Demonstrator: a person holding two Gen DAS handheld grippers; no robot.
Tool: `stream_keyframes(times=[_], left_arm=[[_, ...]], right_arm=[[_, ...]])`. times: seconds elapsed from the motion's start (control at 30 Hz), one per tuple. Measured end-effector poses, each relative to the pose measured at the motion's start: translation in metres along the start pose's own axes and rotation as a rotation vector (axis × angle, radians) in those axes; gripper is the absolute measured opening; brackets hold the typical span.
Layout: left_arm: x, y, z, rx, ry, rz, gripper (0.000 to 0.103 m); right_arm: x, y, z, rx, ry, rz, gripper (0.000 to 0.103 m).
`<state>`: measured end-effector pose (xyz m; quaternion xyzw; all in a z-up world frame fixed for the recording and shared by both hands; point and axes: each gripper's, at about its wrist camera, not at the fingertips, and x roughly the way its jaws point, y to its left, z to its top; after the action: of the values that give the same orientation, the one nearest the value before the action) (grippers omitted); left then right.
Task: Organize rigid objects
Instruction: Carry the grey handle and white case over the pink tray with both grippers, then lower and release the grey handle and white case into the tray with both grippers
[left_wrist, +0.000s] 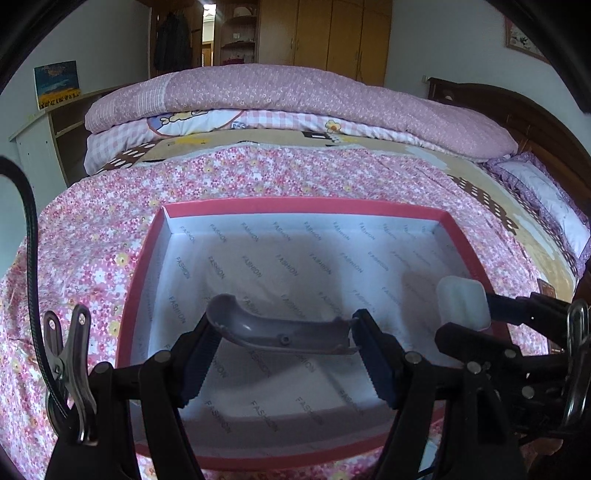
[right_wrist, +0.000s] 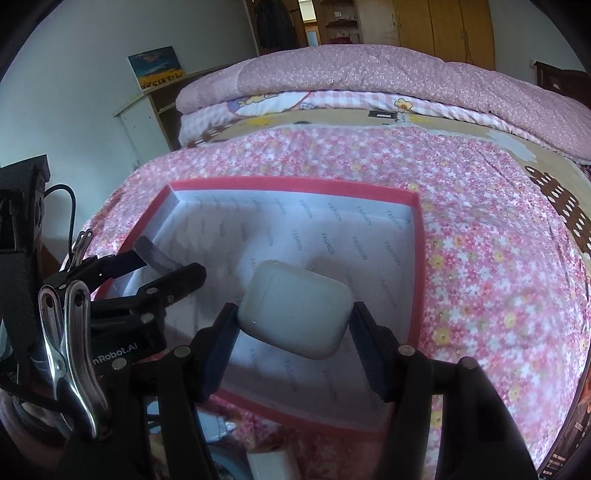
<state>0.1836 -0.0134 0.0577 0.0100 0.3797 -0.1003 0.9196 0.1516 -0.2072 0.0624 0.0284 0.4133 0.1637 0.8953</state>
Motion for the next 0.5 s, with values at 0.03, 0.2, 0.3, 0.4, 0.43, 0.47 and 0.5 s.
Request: stream_keyframes(times=[0.03, 0.2, 0.3, 0.4, 0.43, 0.47, 0.5], left_arm=[[0.002, 0.000, 0.000, 0.000, 0.002, 0.001, 0.075], [0.013, 0.001, -0.003, -0.008, 0.028, 0.005, 0.076], [0.016, 0.000, -0.005, -0.007, 0.026, 0.017, 0.076], [0.017, -0.005, -0.006, 0.010, 0.029, 0.048, 0.076], [0.018, -0.006, -0.007, 0.013, 0.031, 0.056, 0.076], [0.017, -0.007, -0.008, 0.014, 0.031, 0.062, 0.076], [0.017, -0.008, -0.009, 0.014, 0.031, 0.067, 0.076]], right_arm=[[0.001, 0.000, 0.000, 0.000, 0.002, 0.000, 0.062], [0.010, -0.001, -0.002, 0.005, 0.020, 0.000, 0.062], [0.014, -0.003, -0.003, 0.013, 0.031, -0.002, 0.062], [0.018, -0.006, -0.004, 0.018, 0.042, -0.011, 0.062], [0.018, -0.006, -0.004, 0.014, 0.040, -0.017, 0.062], [0.019, -0.006, -0.003, 0.009, 0.037, -0.023, 0.062], [0.019, -0.006, -0.003, 0.008, 0.037, -0.025, 0.062]])
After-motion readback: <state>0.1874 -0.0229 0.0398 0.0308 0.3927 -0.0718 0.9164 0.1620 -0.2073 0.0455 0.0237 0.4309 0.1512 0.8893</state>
